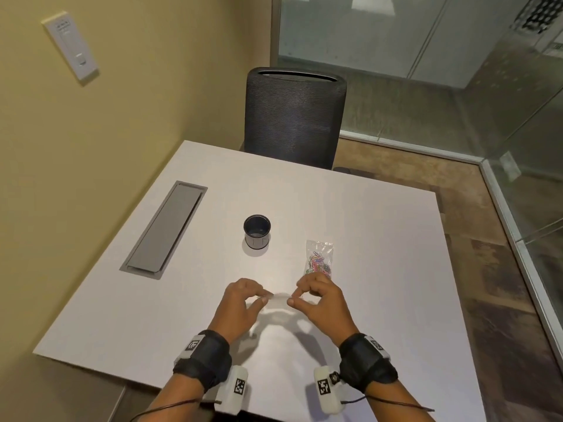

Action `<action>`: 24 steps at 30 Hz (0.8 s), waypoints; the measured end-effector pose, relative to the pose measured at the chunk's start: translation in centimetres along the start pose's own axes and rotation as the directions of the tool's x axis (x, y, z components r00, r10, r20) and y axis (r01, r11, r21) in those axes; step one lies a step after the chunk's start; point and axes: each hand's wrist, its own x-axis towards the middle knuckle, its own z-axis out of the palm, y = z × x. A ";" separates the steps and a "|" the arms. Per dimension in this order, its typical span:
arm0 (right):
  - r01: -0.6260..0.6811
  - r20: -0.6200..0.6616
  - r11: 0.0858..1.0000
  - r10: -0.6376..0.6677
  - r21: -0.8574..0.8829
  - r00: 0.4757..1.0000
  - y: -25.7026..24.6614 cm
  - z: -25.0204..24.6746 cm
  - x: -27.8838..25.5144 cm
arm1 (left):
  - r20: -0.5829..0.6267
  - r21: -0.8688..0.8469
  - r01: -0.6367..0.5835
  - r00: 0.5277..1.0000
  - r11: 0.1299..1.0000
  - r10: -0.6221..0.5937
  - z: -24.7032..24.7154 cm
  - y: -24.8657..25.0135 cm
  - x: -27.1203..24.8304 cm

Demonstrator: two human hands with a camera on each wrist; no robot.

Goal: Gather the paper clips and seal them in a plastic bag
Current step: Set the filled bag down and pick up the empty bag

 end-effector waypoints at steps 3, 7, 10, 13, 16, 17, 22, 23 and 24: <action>-0.042 0.058 0.998 0.039 0.055 0.998 -0.8 -0.4 0.1 | 0.129 0.003 0.006 0.992 1.000 -0.006 -0.5 0.8 -0.3; -0.046 0.118 0.995 0.036 0.084 0.992 -2.2 -0.4 0.5 | 0.264 -0.072 0.043 0.964 0.996 -0.023 -0.4 3.0 -0.5; -0.051 0.140 0.989 0.031 0.138 0.990 -3.0 -0.3 0.8 | 0.239 -0.206 0.110 0.969 0.972 -0.058 -0.1 4.7 -0.6; -0.085 0.089 0.961 0.064 0.261 0.994 -3.3 -0.4 0.9 | 0.147 -0.420 0.195 0.978 0.886 -0.146 -0.2 6.0 -1.1; -0.200 0.076 0.899 0.185 0.390 0.980 -3.1 -0.5 0.4 | 0.067 -0.590 0.242 0.966 0.770 -0.251 -0.5 6.6 -1.3; -0.236 0.101 0.881 0.213 0.410 0.972 -3.0 -0.4 0.3 | 0.057 -0.619 0.248 0.961 0.745 -0.272 -0.6 6.8 -1.3; -0.302 0.182 0.839 0.244 0.453 0.952 -2.9 0.1 -0.4 | 0.066 -0.643 0.264 0.954 0.719 -0.291 -0.6 6.7 -1.2; -0.304 0.171 0.842 0.254 0.445 0.952 -3.0 0.1 -0.4 | 0.072 -0.644 0.271 0.953 0.716 -0.295 -0.6 6.6 -1.2; -0.308 0.160 0.845 0.264 0.437 0.951 -3.1 0.2 -0.4 | 0.075 -0.645 0.277 0.950 0.713 -0.302 -0.7 6.6 -1.2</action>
